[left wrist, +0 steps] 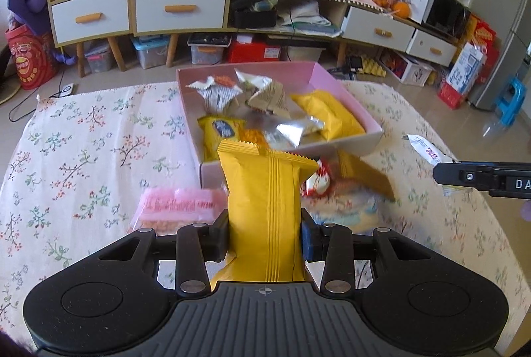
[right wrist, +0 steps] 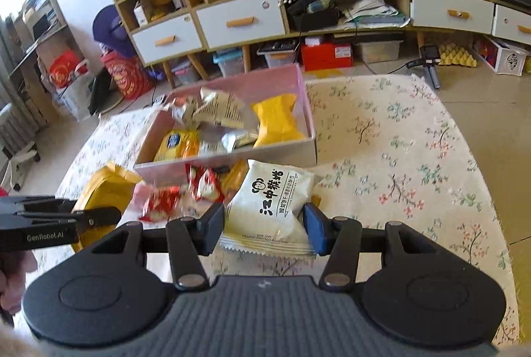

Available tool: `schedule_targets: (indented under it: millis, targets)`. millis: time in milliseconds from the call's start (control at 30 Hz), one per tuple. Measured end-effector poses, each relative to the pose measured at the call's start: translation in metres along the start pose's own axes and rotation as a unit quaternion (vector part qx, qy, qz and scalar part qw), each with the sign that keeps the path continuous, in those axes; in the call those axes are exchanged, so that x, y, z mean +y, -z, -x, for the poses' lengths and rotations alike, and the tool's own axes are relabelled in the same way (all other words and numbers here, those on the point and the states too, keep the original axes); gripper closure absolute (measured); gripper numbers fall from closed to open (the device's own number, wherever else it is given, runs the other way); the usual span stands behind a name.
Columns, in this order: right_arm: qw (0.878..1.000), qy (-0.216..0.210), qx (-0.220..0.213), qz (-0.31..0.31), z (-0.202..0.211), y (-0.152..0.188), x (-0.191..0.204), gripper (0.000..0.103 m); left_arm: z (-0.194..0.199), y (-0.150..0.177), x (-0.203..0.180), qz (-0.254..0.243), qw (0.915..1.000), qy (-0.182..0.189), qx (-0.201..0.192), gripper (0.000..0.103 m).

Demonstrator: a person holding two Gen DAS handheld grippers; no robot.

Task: Organize snacks
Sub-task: 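Carry the yellow pack and white pouch over the pink tray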

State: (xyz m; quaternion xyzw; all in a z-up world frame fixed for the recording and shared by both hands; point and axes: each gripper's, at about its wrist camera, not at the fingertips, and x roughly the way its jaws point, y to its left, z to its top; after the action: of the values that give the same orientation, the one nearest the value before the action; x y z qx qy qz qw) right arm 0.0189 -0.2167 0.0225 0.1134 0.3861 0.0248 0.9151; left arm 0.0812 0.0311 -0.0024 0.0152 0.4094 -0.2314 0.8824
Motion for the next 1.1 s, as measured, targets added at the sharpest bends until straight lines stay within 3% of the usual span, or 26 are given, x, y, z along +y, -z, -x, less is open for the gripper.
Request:
schedule_targets:
  millis: [267,433,667,900,1100]
  targets:
    - [1.000,0.002,-0.007,-0.022,-0.021,-0.027,0.009,0.055,-0.032,-0.035,-0.004,0.050,0.9986,-0.006,0.014,0.066]
    - [0.999,-0.018,-0.004,-0.043,-0.038,-0.044,0.006,0.055,-0.063,-0.061,-0.014,0.022,0.9992,-0.028,0.020,0.066]
    - [0.999,-0.009,-0.004,-0.037,-0.077,-0.078,0.001,0.054,-0.109,-0.082,-0.021,-0.002,0.9987,-0.035,0.036,0.066]
    - [0.998,-0.002,0.008,-0.055,-0.126,-0.099,-0.002,0.054,-0.135,-0.095,-0.016,-0.006,0.9985,-0.041,0.037,0.066]
    - [0.998,0.004,0.007,-0.058,-0.146,-0.108,0.003,0.054,-0.151,-0.100,-0.007,0.003,0.9988,-0.043,0.025,0.066]
